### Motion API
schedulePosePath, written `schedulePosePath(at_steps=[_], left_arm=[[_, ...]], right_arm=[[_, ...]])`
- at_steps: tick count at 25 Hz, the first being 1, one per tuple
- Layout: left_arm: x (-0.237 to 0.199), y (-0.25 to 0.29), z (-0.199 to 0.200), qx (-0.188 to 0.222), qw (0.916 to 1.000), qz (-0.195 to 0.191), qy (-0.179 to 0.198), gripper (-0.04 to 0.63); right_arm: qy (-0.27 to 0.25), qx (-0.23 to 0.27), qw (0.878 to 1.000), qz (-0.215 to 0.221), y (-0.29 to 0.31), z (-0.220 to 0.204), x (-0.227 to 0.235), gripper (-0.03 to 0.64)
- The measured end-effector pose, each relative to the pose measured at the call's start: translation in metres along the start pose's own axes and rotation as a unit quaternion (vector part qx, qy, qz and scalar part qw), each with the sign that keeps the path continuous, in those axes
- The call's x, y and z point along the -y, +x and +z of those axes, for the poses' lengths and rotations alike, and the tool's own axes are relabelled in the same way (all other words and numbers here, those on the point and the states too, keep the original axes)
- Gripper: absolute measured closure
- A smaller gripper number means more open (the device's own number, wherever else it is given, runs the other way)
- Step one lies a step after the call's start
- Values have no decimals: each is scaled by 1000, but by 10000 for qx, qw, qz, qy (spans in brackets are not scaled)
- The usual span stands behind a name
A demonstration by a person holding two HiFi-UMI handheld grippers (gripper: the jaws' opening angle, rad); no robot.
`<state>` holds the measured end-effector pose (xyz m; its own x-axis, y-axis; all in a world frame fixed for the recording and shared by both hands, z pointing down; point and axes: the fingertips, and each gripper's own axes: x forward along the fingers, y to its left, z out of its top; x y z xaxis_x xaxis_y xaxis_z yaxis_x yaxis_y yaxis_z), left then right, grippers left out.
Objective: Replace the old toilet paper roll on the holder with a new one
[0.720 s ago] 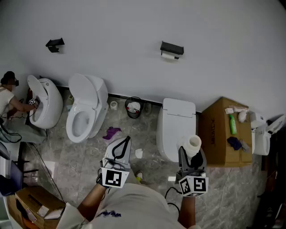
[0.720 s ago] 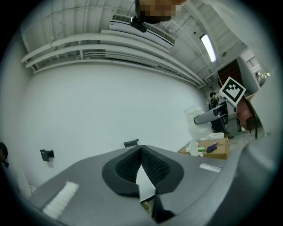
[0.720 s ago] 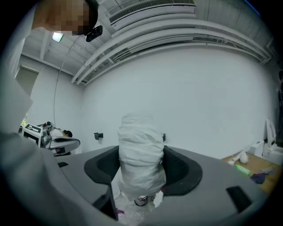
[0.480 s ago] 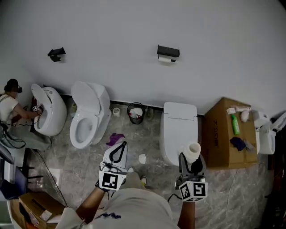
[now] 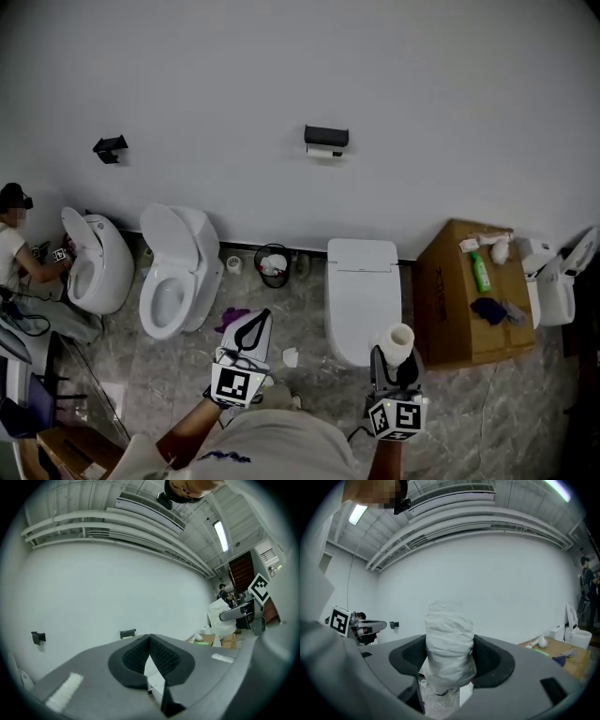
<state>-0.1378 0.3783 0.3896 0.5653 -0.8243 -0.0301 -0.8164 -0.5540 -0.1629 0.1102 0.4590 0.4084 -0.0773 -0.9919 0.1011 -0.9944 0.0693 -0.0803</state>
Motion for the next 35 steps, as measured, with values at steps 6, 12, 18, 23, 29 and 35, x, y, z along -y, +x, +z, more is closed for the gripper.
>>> schedulePosePath(at_steps=[6, 12, 18, 23, 29, 35], left_arm=[[6, 12, 3, 33, 10000, -50, 64, 592], [-5, 8, -8, -175, 9997, 128, -140, 592], [-12, 27, -4, -91, 9995, 263, -123, 592], [-19, 35, -9, -162, 9993, 314, -94, 592], [-31, 54, -23, -272, 9991, 322, -108, 592], [-51, 94, -22, -142, 9995, 241, -108, 592]], right_arm=[[-88, -105, 9999, -12, 7, -4, 8, 320], [10, -246, 9997, 30, 10, -9, 8, 319], [7, -281, 9996, 82, 28, -8, 22, 319], [-136, -298, 9990, 298, 49, -6, 11, 319], [-123, -415, 9986, 301, 69, -13, 11, 319], [-158, -430, 9986, 248, 110, -10, 13, 319]])
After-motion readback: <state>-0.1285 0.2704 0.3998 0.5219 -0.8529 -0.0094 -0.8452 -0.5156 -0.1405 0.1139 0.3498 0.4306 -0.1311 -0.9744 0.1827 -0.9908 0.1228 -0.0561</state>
